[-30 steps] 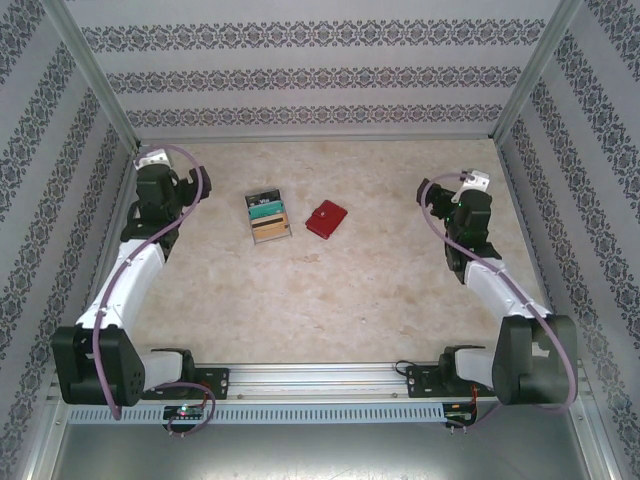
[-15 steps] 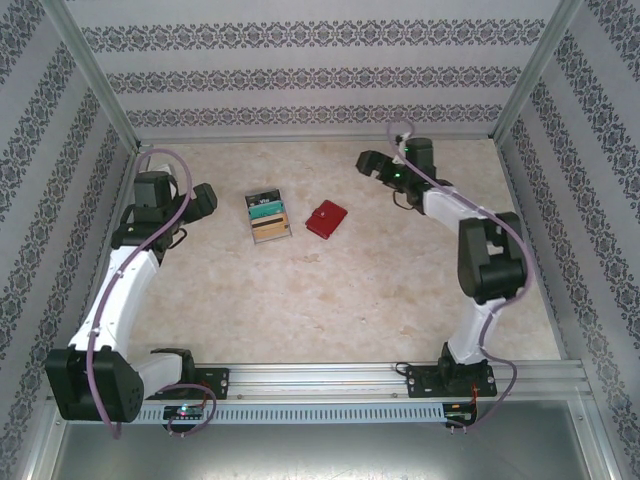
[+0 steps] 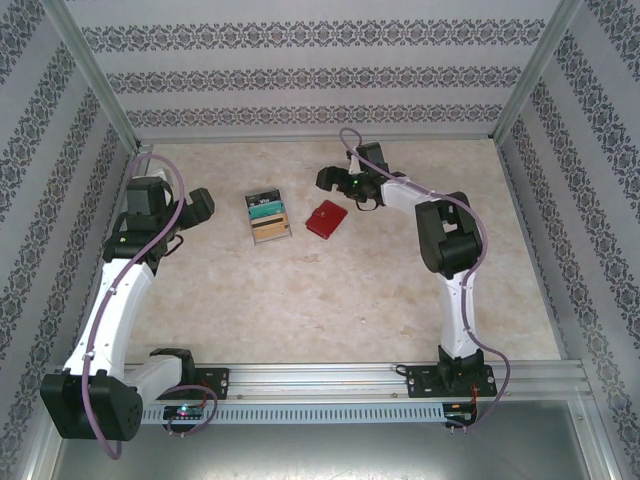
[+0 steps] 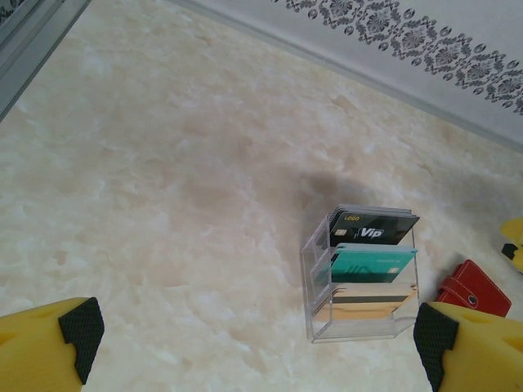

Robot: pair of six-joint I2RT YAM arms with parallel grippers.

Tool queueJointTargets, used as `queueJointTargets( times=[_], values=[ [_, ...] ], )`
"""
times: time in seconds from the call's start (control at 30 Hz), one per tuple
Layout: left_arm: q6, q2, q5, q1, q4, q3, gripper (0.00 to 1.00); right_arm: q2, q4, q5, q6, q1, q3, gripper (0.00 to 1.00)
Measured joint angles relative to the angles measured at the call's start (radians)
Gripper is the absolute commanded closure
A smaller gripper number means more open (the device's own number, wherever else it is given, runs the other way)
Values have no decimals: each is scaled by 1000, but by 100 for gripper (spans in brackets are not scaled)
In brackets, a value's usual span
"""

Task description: Take the credit cards out of the card holder

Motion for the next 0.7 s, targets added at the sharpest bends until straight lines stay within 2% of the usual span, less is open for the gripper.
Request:
queueJointTargets(
  times=[0.3,0.5,0.7],
  values=[
    [-3,5,0,0,-27,0,1,13,-57,-27,-67,53,-4,2],
    [-3,11,0,0,-29,-10,1,-129,-37,-42,-71,96,-219,2],
    [-3,45,4,0,-29,-25,1,-285,-26,-36,-56,201,-435,2]
  ],
)
